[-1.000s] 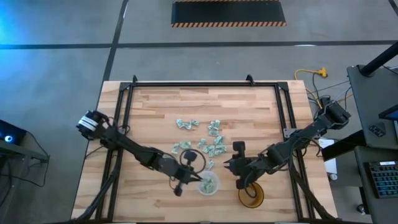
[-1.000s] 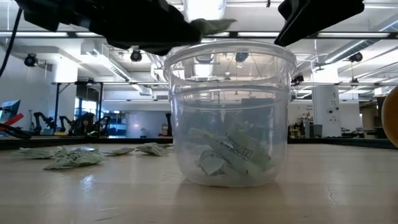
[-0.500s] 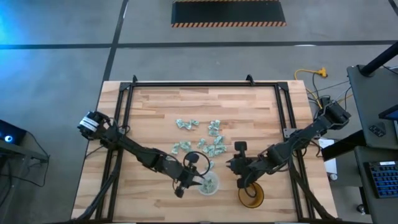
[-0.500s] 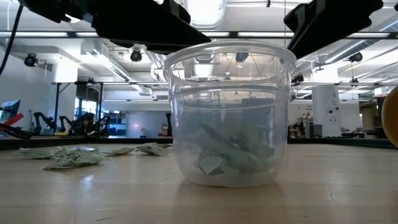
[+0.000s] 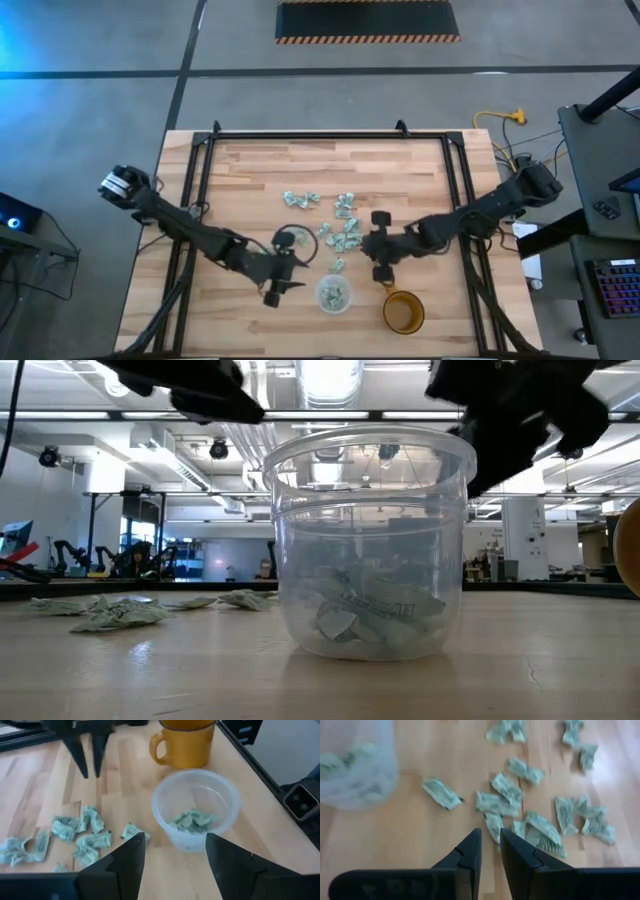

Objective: Pick and place Stevia / Truvia into bins
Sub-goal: Put the stevia packet into the transparent bin

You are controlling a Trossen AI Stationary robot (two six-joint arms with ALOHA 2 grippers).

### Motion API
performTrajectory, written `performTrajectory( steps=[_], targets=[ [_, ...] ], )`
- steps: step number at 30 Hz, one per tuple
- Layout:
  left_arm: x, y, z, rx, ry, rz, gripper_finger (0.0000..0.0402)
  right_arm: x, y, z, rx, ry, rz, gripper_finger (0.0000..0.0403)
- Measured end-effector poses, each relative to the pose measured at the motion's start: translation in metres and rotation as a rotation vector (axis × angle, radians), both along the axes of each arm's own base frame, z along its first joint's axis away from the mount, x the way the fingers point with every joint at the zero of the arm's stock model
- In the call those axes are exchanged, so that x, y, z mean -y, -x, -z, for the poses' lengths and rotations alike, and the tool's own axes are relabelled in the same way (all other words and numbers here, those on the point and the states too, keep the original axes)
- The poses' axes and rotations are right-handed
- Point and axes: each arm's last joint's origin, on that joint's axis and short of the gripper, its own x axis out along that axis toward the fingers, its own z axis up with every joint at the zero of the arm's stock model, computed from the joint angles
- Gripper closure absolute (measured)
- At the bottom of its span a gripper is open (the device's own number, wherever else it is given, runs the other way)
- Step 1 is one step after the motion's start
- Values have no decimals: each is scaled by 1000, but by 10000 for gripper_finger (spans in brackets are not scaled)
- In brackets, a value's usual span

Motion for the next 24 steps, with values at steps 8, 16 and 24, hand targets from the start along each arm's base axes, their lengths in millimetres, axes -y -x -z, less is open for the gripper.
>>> performTrajectory(
  steps=[8,16,24],
  targets=[
    [8,16,-7,34,0,-16,209,19,-7,10,40,-51,-118,331],
    [8,17,-7,24,-7,-13,209,25,-19,30,7,-13,-125,280],
    [10,19,-5,13,-14,-4,209,41,-34,40,-101,-31,-12,245]
  ],
)
